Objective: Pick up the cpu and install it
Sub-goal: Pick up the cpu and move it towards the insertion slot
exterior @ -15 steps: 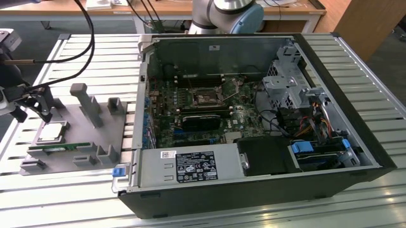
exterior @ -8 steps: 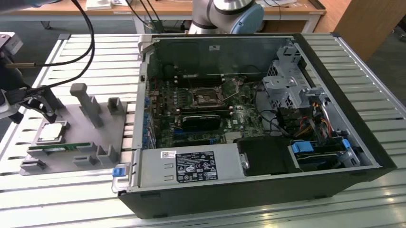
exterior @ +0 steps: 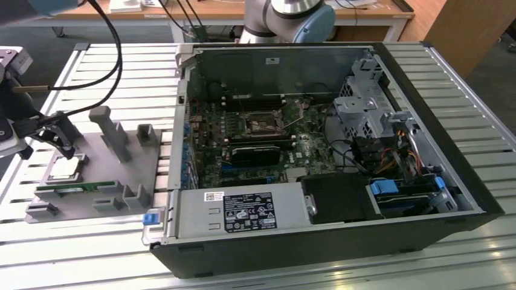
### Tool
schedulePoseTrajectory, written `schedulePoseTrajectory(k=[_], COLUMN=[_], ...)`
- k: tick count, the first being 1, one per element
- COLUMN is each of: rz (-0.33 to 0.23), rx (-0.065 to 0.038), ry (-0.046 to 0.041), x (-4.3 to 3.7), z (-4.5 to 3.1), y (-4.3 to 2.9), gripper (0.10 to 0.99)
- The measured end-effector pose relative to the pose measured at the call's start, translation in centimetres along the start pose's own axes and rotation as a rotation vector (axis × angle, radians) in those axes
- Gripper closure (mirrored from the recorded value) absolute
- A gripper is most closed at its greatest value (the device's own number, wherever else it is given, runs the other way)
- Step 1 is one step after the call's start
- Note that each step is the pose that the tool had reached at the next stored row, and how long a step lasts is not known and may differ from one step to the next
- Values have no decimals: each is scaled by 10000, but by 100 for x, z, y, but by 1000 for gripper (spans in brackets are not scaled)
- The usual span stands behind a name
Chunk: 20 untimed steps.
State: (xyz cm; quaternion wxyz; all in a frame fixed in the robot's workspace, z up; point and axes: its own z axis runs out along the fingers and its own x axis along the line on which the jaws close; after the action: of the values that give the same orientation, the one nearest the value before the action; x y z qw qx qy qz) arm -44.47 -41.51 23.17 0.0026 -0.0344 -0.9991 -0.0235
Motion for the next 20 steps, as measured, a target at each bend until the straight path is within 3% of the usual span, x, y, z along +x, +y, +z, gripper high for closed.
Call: schedulePoseTrajectory(k=[7, 20], rz=[0, -1], rx=[-62, -70], ry=[7, 5], x=[0, -2], z=[33, 149], y=[-2, -7], gripper=[310, 310])
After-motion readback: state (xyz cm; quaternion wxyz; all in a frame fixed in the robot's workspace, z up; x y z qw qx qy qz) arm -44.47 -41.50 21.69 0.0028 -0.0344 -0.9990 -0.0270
